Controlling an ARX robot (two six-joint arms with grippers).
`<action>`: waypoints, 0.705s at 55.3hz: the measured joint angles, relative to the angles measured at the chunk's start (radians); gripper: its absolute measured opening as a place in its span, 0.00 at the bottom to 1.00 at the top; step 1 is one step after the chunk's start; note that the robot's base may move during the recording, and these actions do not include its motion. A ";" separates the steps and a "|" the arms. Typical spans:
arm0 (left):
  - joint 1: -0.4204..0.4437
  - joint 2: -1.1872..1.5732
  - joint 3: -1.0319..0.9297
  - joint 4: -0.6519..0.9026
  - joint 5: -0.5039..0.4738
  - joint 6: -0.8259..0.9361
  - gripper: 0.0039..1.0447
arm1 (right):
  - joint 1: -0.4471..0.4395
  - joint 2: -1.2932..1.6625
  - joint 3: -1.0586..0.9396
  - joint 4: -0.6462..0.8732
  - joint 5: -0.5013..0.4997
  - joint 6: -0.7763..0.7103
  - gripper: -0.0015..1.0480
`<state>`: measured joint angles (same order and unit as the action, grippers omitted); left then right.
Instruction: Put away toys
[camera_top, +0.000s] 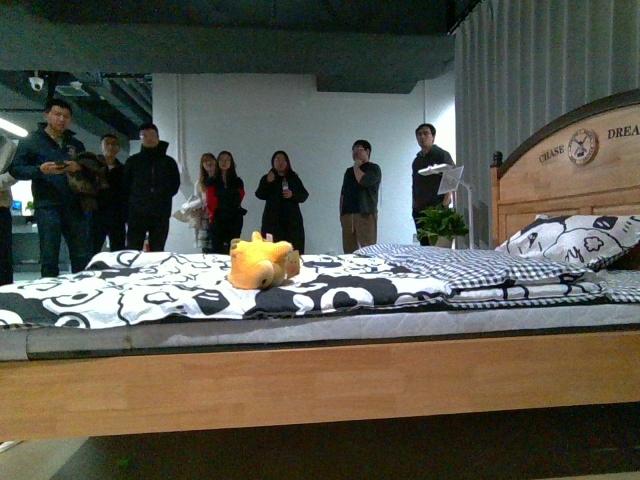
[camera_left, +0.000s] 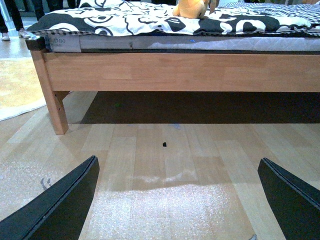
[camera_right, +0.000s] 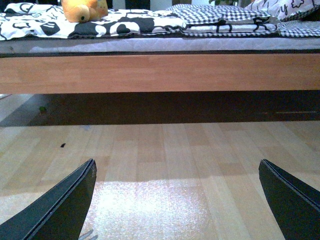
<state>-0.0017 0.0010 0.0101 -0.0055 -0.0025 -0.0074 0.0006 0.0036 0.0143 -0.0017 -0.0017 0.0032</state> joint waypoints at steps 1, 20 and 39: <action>0.000 0.000 0.000 0.000 0.000 0.000 0.94 | 0.000 0.000 0.000 0.000 0.000 0.000 0.94; 0.000 0.000 0.000 0.000 0.000 0.000 0.94 | 0.000 0.000 0.000 0.000 0.000 0.000 0.94; 0.000 0.000 0.000 0.000 0.000 0.000 0.94 | 0.000 0.000 0.000 0.000 0.000 0.000 0.94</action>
<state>-0.0017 0.0010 0.0101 -0.0055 -0.0025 -0.0074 0.0006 0.0036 0.0143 -0.0017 -0.0013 0.0032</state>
